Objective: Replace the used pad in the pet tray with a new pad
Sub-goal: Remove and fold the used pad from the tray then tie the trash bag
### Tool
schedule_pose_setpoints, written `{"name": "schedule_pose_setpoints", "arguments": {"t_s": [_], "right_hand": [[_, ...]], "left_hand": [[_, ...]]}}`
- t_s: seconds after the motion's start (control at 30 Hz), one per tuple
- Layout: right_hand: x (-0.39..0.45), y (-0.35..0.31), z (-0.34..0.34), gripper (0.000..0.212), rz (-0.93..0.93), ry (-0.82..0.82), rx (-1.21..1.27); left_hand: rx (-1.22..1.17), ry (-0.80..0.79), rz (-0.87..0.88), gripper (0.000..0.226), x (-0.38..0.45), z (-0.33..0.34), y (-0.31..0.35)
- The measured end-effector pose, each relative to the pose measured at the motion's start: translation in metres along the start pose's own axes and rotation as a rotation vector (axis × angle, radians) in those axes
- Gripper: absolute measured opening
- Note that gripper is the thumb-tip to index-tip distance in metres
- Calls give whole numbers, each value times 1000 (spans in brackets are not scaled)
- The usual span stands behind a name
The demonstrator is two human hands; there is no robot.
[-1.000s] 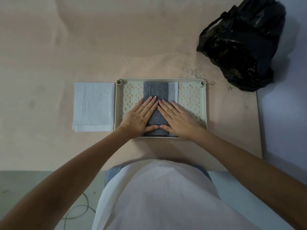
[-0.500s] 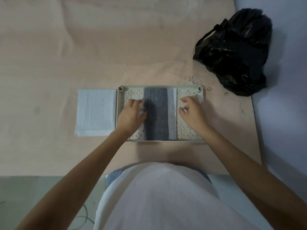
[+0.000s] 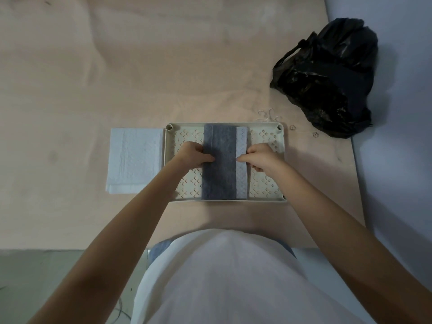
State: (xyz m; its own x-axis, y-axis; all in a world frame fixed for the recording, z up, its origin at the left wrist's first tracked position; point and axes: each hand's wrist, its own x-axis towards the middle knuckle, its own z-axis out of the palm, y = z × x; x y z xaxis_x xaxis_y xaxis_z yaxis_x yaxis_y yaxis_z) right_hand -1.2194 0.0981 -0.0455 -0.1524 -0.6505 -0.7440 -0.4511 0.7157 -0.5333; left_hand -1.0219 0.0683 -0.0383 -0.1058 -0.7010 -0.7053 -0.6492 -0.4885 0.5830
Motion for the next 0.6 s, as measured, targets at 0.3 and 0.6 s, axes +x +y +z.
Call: {"name": "schedule_pose_setpoints", "arguments": {"t_s": [0.3, 0.6], "right_hand": [[-4, -2, -8, 3, 85, -71, 360], [-4, -3, -19, 47, 195, -235, 775]], "left_hand": [[-310, -66, -89, 28, -8, -6, 0], [-882, -264, -222, 39, -12, -7, -8]]}}
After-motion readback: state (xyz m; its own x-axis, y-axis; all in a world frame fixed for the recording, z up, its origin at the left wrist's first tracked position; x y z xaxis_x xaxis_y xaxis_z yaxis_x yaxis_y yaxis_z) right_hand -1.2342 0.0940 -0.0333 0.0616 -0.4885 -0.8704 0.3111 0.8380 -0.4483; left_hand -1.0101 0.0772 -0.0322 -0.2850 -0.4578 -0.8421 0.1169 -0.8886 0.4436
